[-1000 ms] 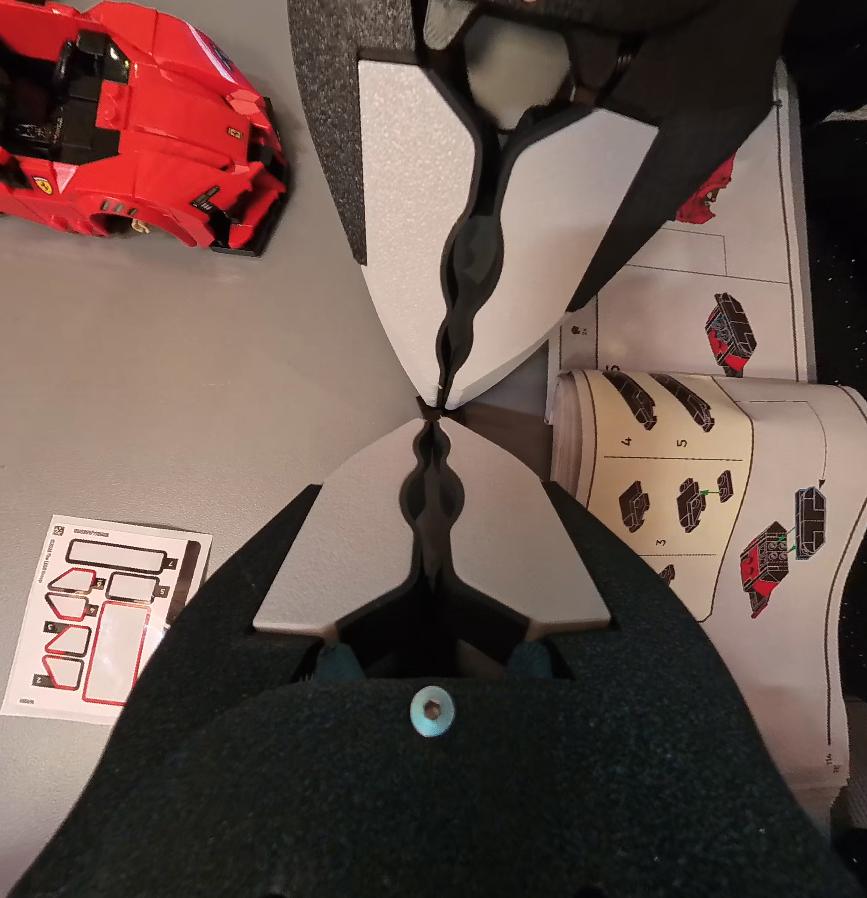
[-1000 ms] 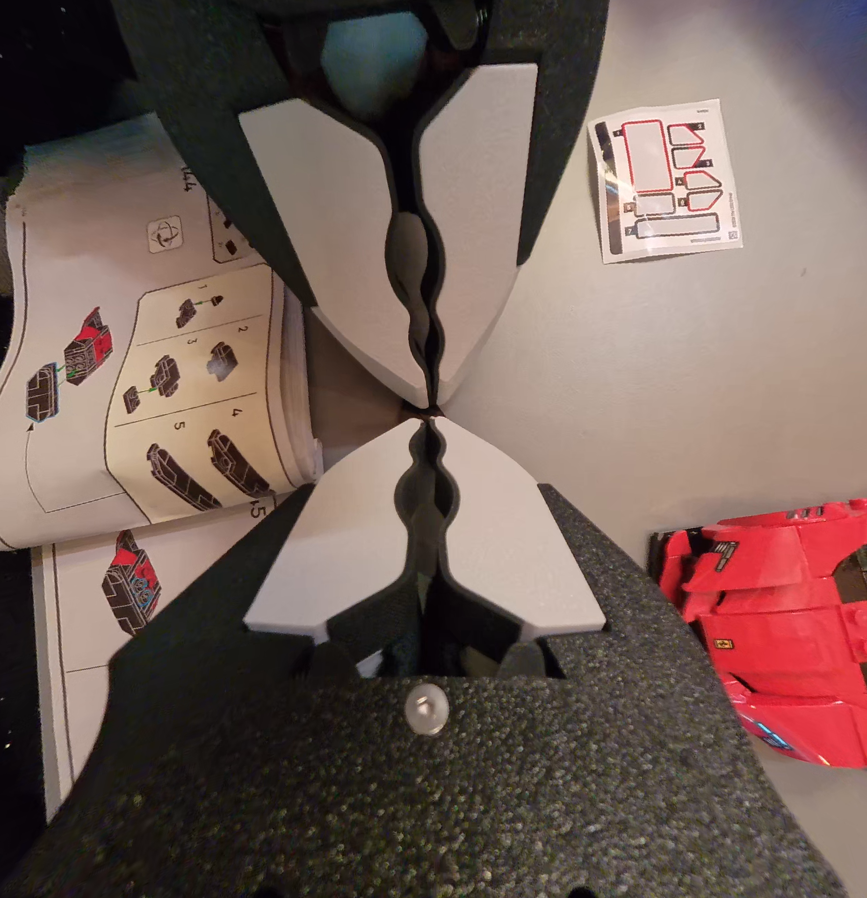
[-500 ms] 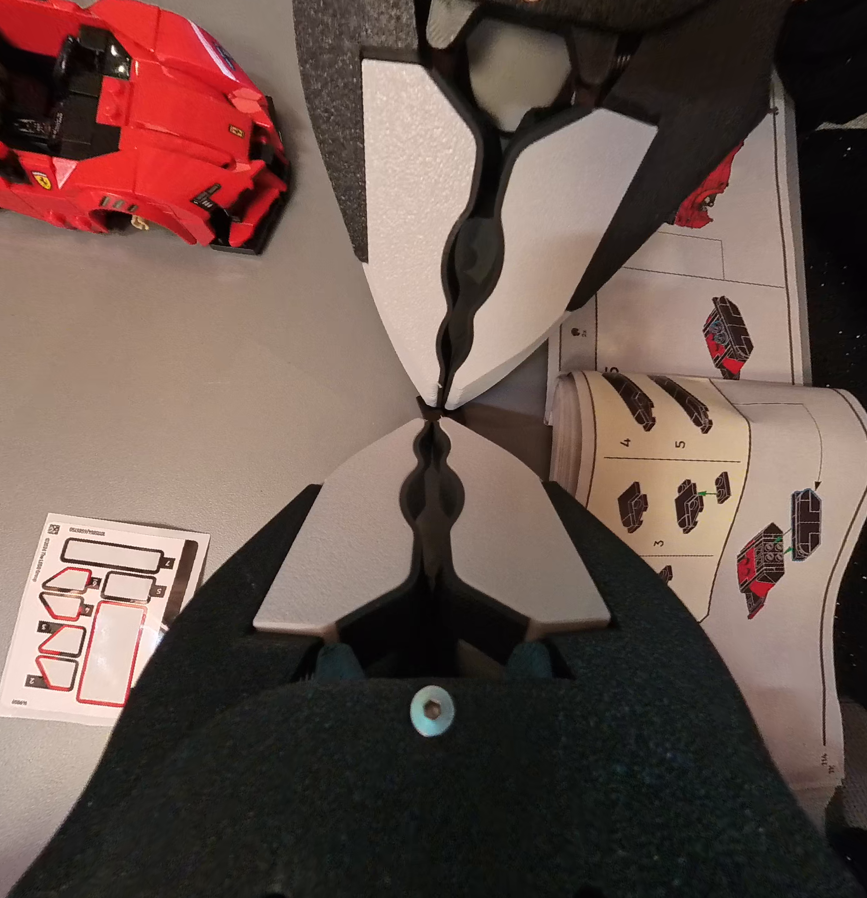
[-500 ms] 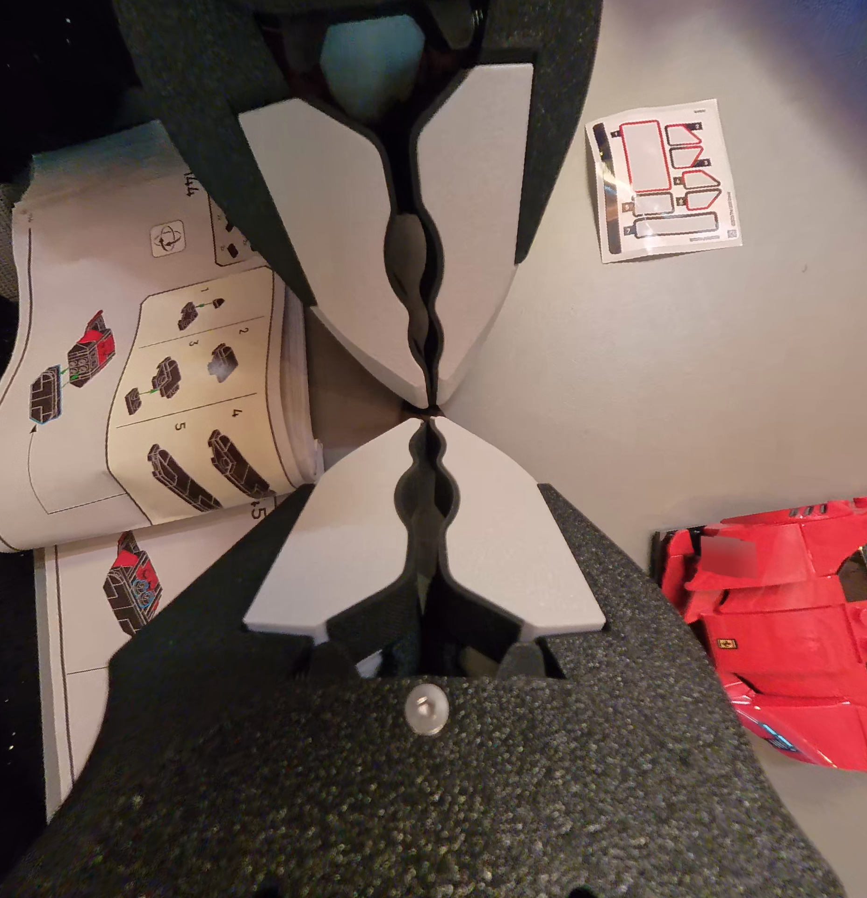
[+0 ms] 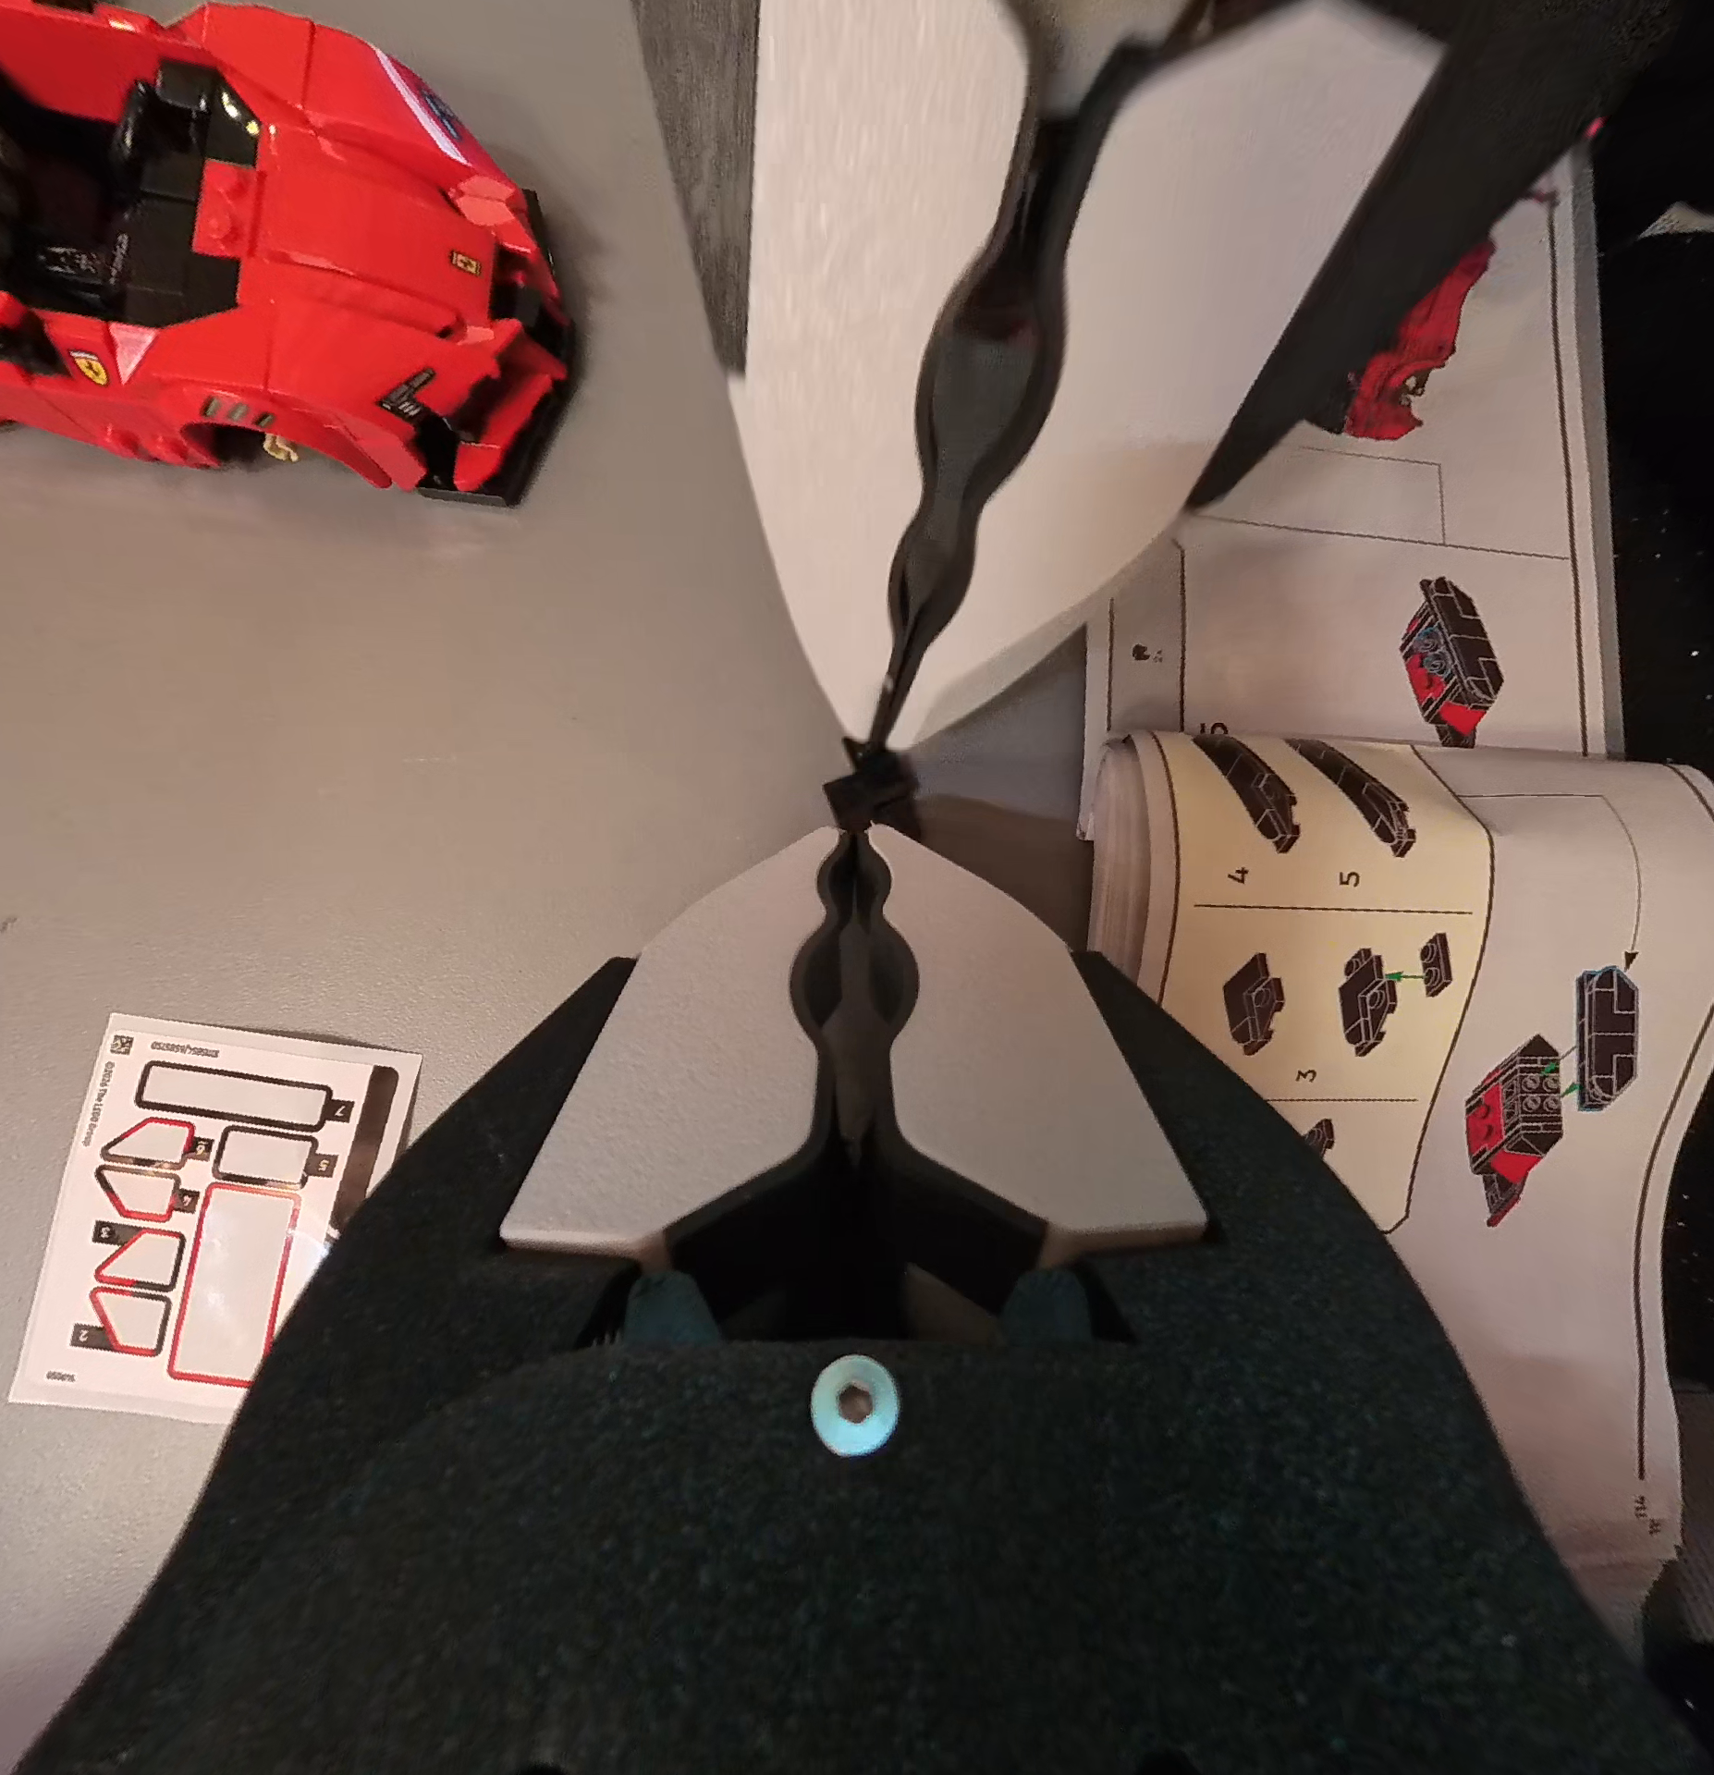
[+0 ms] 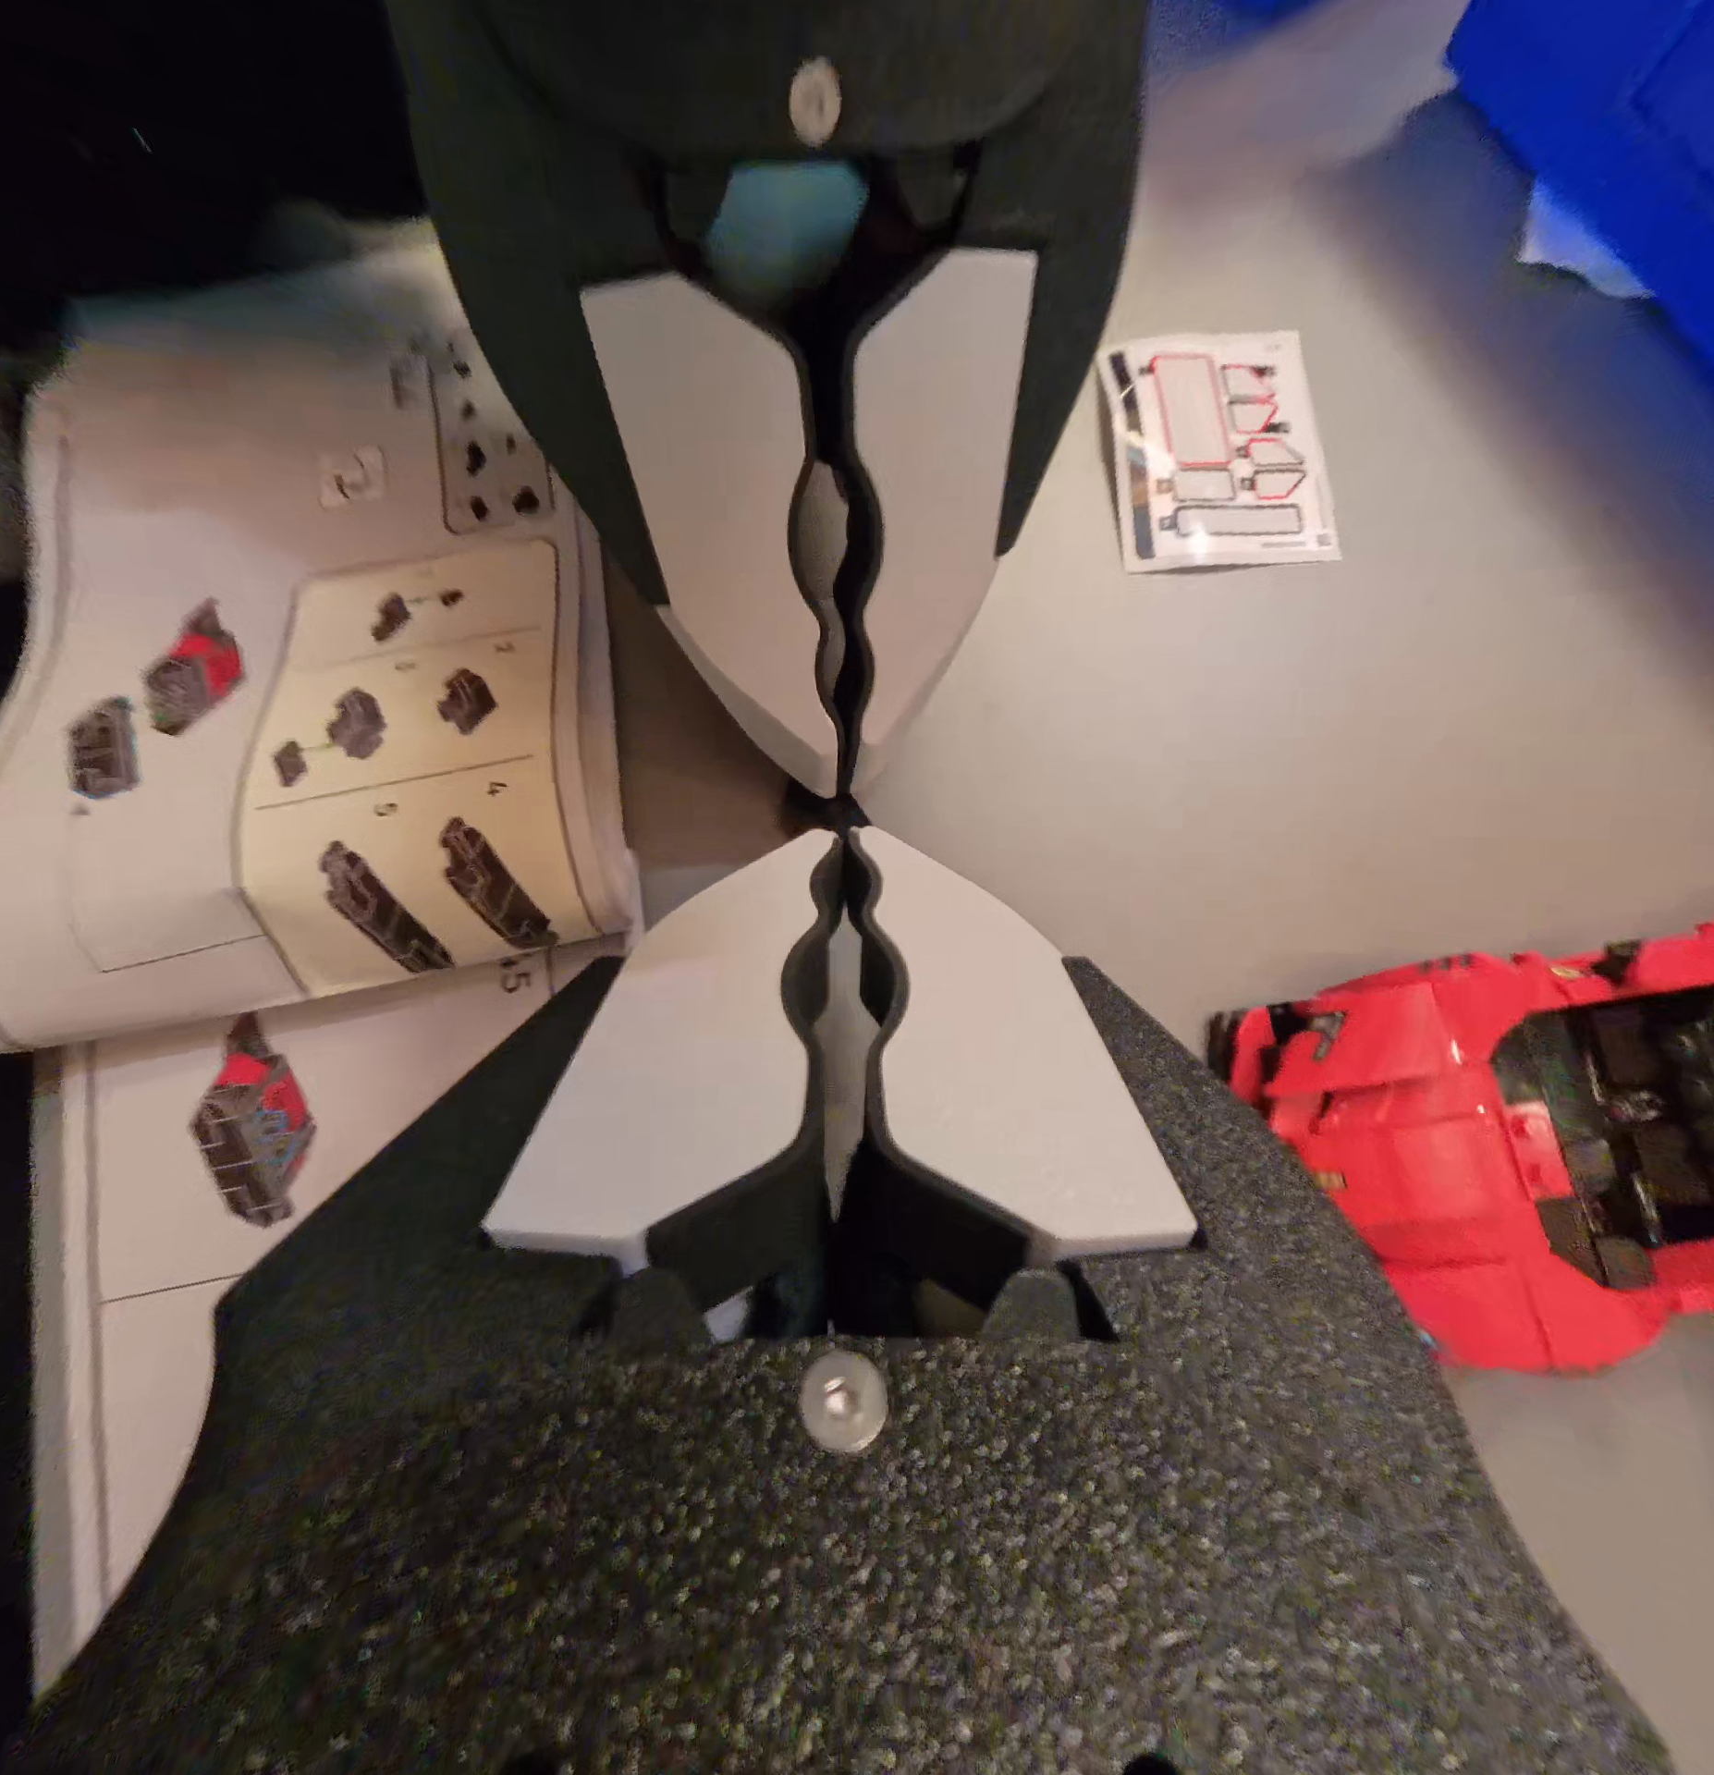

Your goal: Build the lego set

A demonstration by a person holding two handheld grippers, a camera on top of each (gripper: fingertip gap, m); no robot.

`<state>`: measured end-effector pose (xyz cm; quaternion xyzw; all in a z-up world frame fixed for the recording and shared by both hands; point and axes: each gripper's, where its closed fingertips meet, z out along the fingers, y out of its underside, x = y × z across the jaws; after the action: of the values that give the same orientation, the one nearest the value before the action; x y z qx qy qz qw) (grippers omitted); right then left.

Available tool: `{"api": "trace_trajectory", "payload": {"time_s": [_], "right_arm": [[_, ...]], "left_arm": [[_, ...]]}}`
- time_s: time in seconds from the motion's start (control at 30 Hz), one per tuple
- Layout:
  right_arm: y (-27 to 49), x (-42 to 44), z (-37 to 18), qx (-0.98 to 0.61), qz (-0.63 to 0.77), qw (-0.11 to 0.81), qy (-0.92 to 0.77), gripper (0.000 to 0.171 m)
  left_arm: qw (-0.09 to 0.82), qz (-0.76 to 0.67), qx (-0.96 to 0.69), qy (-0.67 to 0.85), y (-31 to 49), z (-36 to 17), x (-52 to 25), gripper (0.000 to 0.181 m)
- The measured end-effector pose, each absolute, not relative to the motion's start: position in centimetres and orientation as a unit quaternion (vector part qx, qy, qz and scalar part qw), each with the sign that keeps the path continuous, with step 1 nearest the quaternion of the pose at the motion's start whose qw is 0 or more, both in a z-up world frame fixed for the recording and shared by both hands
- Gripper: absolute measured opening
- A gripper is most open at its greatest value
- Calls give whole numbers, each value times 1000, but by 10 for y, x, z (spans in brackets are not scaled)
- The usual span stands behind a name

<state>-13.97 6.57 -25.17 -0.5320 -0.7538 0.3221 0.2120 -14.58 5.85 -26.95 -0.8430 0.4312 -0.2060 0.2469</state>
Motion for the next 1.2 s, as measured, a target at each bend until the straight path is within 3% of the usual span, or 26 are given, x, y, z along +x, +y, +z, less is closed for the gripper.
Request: {"api": "trace_trajectory", "payload": {"time_s": [0.23, 0.43, 0.47, 0.63, 0.93, 1.2], "right_arm": [[50, -114, -219, -515, 399, 201, -732, 0], [26, -105, -233, -499, 413, 169, -743, 0], [24, -105, -234, -501, 417, 165, -740, 17], [22, -103, -240, -508, 426, 151, -733, 20], [10, -96, -246, -493, 432, 126, -745, 21], [-24, -102, -242, -425, 460, 140, -767, 5]], "left_arm": [[245, -194, -842, 440, 59, -270, -146, 0], [238, -178, -842, 451, 59, -270, -146, 0], [238, -178, -842, 450, 59, -270, -146, 0], [250, -184, -840, 445, 55, -264, -151, 5], [339, -237, -823, 391, 59, -242, -162, 13], [384, -284, -802, 358, 64, -236, -169, 11]]}}
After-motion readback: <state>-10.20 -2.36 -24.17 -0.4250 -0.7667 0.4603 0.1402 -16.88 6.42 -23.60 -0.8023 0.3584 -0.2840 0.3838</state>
